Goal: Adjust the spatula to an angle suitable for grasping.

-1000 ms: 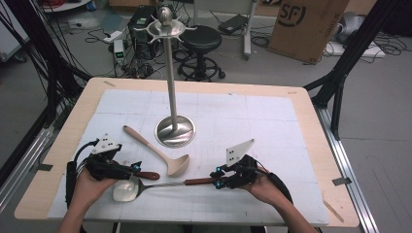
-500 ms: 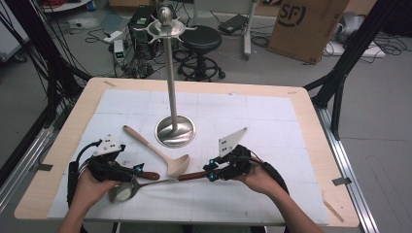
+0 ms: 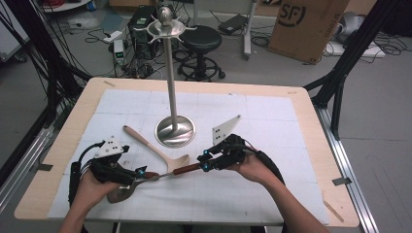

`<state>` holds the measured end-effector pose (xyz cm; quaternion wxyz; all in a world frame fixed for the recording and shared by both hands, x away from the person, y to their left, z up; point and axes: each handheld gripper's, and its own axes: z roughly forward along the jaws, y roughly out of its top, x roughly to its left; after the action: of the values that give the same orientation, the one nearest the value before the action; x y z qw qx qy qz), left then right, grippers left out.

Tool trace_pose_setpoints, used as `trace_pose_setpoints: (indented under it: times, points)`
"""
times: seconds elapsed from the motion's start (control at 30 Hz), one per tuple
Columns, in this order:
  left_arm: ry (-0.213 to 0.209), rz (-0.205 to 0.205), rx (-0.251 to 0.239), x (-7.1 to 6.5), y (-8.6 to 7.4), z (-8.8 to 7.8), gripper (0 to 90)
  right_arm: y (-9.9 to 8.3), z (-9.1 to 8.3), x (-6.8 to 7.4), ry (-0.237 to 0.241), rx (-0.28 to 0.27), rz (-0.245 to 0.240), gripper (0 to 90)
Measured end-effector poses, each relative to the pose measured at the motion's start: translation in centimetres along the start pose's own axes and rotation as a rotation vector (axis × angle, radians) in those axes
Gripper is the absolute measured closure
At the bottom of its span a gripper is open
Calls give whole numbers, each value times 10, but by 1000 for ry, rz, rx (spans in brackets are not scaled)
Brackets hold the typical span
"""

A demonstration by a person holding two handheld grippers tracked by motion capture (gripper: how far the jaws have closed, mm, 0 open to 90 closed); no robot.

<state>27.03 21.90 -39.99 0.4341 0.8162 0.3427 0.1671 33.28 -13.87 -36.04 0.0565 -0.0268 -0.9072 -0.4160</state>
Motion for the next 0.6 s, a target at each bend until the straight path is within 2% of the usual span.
trace_pose_setpoints:
  times: [0.3,0.37,0.5,0.6]
  points:
    - [-27,29,12,-5,3,3,46,12,-1,-10,3,-11,-5,723]
    - [-41,32,4,-6,3,3,101,14,-1,-11,4,-11,-10,723]
    - [-55,40,8,-8,5,4,107,17,-1,-14,6,-13,-10,723]
    - [-81,54,16,-10,5,7,117,19,-1,-15,6,-16,-3,723]
